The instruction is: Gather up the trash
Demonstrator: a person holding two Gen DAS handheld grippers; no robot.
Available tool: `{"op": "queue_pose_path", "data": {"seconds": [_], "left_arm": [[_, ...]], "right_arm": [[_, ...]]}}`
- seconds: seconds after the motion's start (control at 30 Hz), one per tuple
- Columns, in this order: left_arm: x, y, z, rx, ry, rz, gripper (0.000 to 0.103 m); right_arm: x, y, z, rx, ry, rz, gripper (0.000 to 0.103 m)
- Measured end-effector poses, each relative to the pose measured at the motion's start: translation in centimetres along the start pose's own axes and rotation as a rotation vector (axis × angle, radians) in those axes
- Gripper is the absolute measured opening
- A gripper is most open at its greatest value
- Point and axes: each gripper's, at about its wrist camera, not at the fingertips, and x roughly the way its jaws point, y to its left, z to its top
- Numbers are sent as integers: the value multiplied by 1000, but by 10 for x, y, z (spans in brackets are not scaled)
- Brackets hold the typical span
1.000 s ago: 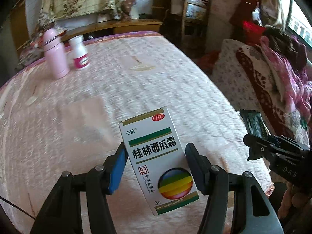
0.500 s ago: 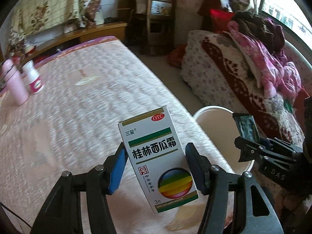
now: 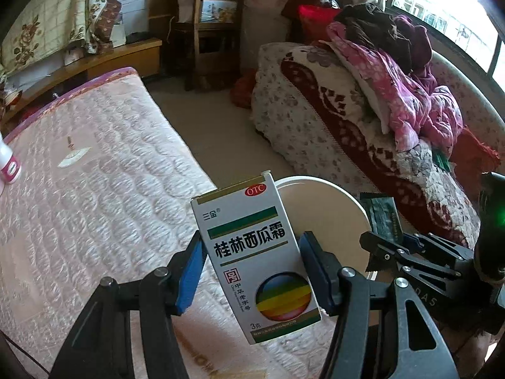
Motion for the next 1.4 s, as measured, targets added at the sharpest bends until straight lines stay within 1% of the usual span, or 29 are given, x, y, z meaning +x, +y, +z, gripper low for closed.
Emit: {"op": "queue_pose_path", "data": {"seconds": [0.17,0.23,0.57,0.7,0.73,0.77,0.8,0.83,0.87,1.0,1.13,1.23,1.3,1.4], "left_arm": [[11,-7,2,2,15,-44,62],[15,-11,1,6,19,-47,62],[28,-16,-2,-5,33,-82,62],[30,-16,-3,-19,27,-121,62],[30,-16,-3,-20,23,-130,62],[29,-16,-4,-17,20,-134,63],[29,-17,-5,-14,17,-136,68],[28,-16,-5,-14,13,-136,71],[27,-16,-6,-17,5,-135,75],[18,-13,-10,-14,-23,-106,80],[2,-14,-17,21,-60,-31,81],[-10,-11,-21,31,-80,18,81],[-23,-9,-25,38,-110,66,81],[-44,-2,-29,37,-158,111,81]], "right_arm": [[1,-12,0,24,-1,-16,36],[2,-15,0,30,-2,-21,37],[8,-31,-3,58,6,-46,37],[10,-34,-3,62,7,-63,37],[11,-34,-3,58,7,-74,41],[11,-34,-3,54,5,-80,49],[11,-34,-3,48,0,-92,68],[9,-35,-4,50,-8,-101,72],[8,-36,-4,55,-19,-102,72],[6,-37,-5,63,-19,-100,72],[-3,-29,-10,45,-40,-96,72],[-15,-18,-15,15,-78,-116,72],[-24,-10,-16,-4,-109,-127,72],[-40,3,-17,-24,-161,-137,72]]}}
